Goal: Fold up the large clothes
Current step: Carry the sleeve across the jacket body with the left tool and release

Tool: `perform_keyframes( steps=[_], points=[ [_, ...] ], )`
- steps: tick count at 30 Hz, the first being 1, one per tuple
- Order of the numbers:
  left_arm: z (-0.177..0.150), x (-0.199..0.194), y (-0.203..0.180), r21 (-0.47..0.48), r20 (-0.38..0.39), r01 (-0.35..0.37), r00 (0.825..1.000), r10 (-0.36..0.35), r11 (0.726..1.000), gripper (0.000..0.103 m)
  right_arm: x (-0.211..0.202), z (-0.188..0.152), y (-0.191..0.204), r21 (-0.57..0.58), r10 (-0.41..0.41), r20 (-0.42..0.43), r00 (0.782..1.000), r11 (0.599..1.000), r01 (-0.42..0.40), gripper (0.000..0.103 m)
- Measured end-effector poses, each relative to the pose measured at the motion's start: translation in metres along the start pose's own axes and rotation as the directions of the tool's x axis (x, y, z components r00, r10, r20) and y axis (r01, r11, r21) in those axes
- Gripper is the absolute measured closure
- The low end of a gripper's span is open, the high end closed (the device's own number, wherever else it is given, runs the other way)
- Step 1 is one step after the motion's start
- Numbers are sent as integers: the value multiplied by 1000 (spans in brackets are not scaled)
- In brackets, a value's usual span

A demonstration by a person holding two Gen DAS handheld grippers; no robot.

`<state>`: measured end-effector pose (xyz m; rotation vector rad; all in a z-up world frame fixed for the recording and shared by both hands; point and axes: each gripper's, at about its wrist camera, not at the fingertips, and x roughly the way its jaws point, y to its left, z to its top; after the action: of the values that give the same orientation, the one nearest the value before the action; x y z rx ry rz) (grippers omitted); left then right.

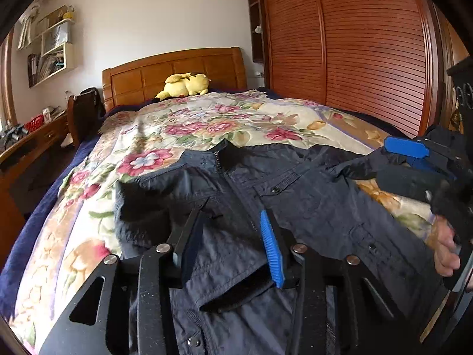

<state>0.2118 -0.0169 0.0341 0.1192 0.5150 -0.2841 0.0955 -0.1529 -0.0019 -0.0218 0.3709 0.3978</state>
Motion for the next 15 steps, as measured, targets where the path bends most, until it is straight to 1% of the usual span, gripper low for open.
perform_keyframes(
  steps=[2,4,5,9,12,15],
  points=[
    [-6,-2,10,-34,-2,2,1000,-2,999,48,5,0,1,1,7,-6,1000,1000,-7,0],
    [-13,-5,22,-66,5,-9,1000,9,998,32,12,1,2,-1,13,-15,1000,1000,-13,0],
    [-16,-6,27,-74,11,-22,1000,23,997,29,15,0,3,-4,15,-21,1000,1000,-15,0],
    [-30,-8,44,-95,7,-69,998,70,993,23,32,-1,9,-19,21,-48,999,1000,-22,0],
    [-40,-10,56,-113,13,-107,994,109,988,23,46,-1,12,-32,22,-70,997,999,-24,0],
    [-54,-9,71,-164,1,-109,994,110,980,23,64,-4,15,-34,38,-97,995,999,-42,2]
  ],
)
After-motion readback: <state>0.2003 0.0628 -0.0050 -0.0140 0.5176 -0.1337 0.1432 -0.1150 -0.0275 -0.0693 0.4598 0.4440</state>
